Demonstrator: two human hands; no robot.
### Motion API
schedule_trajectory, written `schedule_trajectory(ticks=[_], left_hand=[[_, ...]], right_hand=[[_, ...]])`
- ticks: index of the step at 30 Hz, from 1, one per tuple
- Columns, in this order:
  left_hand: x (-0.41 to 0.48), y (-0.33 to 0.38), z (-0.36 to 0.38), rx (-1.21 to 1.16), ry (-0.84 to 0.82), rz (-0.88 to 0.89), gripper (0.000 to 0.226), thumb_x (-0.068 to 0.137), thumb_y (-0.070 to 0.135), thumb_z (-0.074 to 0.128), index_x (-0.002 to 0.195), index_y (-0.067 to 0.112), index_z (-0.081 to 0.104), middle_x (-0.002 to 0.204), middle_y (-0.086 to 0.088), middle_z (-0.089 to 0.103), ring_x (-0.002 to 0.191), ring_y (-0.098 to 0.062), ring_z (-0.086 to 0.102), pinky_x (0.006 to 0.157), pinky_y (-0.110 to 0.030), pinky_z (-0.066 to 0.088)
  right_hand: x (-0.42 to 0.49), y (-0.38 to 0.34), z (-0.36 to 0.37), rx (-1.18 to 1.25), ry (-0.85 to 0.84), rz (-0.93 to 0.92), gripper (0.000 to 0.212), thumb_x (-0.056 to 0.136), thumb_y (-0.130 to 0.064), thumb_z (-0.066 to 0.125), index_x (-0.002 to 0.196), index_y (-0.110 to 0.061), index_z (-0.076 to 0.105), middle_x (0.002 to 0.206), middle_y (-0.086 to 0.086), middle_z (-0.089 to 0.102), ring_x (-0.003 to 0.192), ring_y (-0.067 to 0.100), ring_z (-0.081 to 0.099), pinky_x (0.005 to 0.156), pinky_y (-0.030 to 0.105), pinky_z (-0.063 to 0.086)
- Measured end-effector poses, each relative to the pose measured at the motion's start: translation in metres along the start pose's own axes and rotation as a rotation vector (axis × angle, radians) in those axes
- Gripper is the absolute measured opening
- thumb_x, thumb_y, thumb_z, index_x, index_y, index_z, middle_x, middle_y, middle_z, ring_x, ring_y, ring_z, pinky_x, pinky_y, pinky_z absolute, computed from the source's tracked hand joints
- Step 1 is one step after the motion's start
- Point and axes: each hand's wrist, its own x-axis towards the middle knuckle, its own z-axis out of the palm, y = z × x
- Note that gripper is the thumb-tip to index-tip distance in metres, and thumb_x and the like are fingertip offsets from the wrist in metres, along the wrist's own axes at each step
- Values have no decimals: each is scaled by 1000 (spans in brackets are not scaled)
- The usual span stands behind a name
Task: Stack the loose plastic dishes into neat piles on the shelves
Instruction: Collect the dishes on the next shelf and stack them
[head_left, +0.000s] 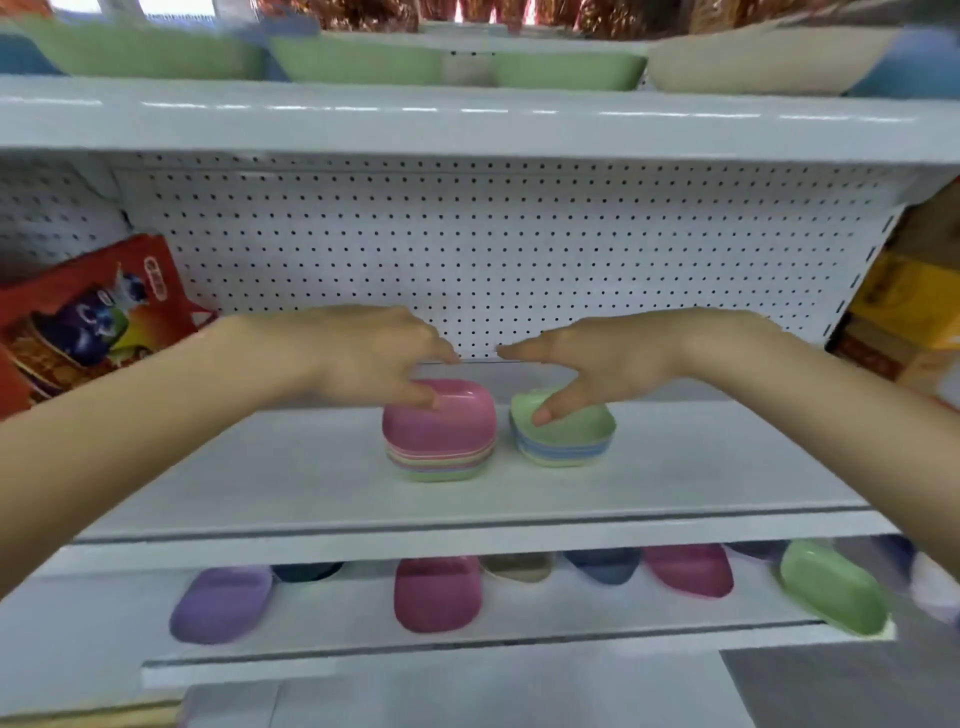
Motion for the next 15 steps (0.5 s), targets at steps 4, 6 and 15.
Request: schedule_trajectory(ticks=[4, 6, 15], left_hand=[[-47, -12, -34, -96, 36, 14, 63, 81, 68, 46, 136, 39, 42, 142, 15, 43, 130, -8, 39, 110, -27, 30], [-66, -12, -51, -107, 54, 25, 56, 86, 55, 52, 137, 34, 42, 140, 15, 46, 127, -4, 41, 102, -17, 28], [-111, -28, -149, -155, 349, 74, 51, 79, 55, 59, 125, 38, 46, 109, 18, 59, 102, 3, 55, 90, -20, 45]], right_hand=[[-15, -47, -30, 175, 73, -37, 75, 85, -44, 61, 146, -39, 17, 147, -9, 37, 128, 7, 44, 108, 28, 36], [-25, -66, -45, 200, 76, -34, 75, 83, -43, 63, 145, -38, 21, 144, -9, 40, 124, 6, 46, 106, 28, 38], [-64, -95, -141, 221, 245, -20, 69, 81, -42, 65, 142, -35, 31, 136, -11, 48, 113, -1, 56, 100, 25, 45]])
